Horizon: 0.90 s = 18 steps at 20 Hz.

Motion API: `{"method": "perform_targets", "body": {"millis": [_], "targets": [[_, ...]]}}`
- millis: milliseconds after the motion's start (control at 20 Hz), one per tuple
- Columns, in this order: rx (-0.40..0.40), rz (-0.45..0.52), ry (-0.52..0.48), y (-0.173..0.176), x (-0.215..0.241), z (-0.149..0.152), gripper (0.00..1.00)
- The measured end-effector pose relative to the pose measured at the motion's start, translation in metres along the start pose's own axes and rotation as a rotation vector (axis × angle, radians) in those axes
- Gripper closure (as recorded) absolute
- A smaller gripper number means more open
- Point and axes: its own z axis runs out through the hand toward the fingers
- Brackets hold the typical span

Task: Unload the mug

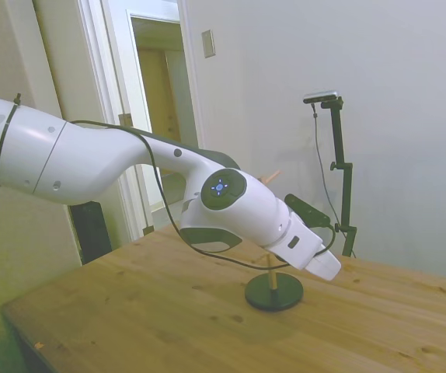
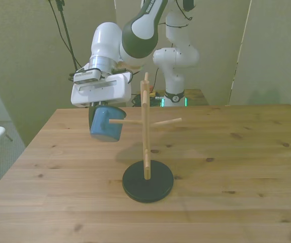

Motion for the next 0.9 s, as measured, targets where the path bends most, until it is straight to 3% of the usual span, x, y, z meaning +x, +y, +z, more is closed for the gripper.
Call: {"method": "perform_targets", "body": {"millis": [200, 600, 900], "targets": [[0.005, -0.048, -0.042, 0.011, -0.025, -0.004, 1.00], [0.050, -0.185, -0.182, 0.042, -0.099, -0.080, 1.00], [-0.025, -0.290, -0.328, 0.049, -0.147, -0.104, 1.00]]}}
